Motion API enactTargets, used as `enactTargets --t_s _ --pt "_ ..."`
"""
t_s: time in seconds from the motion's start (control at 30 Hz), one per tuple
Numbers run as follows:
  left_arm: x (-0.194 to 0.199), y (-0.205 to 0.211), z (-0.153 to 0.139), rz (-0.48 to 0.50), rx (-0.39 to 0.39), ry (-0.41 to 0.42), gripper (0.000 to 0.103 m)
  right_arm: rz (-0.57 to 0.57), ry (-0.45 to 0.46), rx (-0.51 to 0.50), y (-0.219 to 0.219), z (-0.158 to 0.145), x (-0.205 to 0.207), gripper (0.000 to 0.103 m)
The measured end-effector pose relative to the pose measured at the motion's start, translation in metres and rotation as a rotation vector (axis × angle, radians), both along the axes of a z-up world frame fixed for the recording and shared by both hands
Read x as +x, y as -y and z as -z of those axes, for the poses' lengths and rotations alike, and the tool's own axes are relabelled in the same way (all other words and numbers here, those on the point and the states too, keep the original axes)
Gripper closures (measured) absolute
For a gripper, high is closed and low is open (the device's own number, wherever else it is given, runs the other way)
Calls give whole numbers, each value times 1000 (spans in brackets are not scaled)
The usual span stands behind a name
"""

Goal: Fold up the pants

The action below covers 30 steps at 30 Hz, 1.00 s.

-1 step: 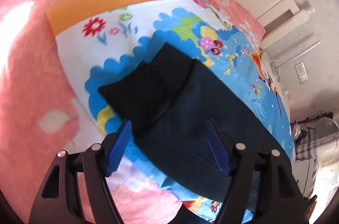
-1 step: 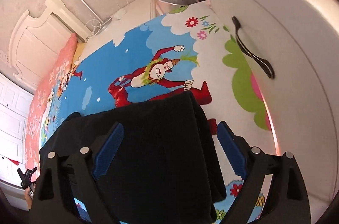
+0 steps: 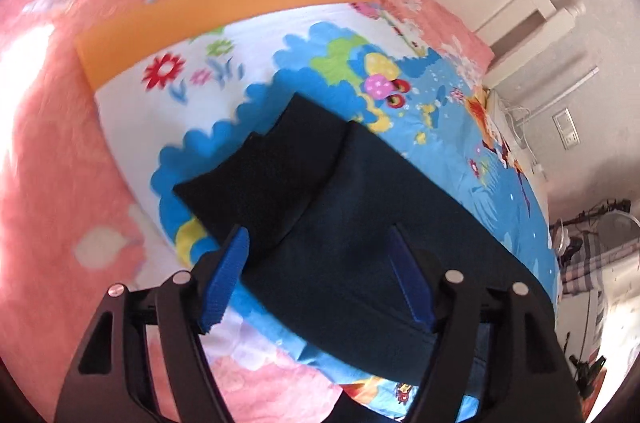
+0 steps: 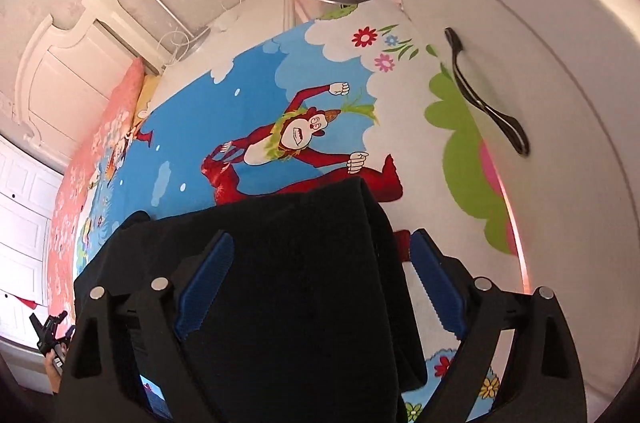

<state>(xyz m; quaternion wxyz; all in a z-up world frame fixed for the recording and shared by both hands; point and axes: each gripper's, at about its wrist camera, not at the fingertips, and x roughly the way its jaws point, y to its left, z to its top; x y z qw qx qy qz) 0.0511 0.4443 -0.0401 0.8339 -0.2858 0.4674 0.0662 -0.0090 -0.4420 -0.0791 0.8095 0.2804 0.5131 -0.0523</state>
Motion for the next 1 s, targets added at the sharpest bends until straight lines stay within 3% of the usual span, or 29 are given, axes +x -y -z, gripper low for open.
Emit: enactTargets --t_s 0.1,0.2,0.3,0.47,0.67,0.7,0.73,0.77,0.8,0.83,0.9,1.0 --pt "25 7 -16 101 20 23 25 -47 -34 37 -1 18 14 16" --pt "53 -13 -16 107 -15 -12 26 -59 -67 37 -1 34 17 16" --pt "76 -38 -3 98 -80 -51 26 -76 -82 85 -4 50 16 16" --pt "103 -59 27 108 -80 -145 26 -96 -60 118 -5 59 14 15" --pt "123 -59 61 188 -104 -240 26 -126 -56 103 -6 55 14 32" --pt "125 -59 64 199 -111 -243 26 -136 -39 152 -6 56 14 52" --pt "127 -59 65 214 -113 -242 28 -125 -37 155 -6 56 13 55" --pt "129 -61 65 224 -117 -243 32 -131 -36 141 -8 56 13 56" --pt "130 -62 66 230 -139 -247 69 -139 -34 123 -10 55 13 56" --pt "131 -61 67 231 -148 -264 83 -140 -33 114 -11 54 12 58" --pt "131 -57 63 264 -108 -267 91 -134 -25 101 -12 52 10 61" --pt "134 -59 41 242 -83 -220 93 -121 -12 98 -11 49 8 65"
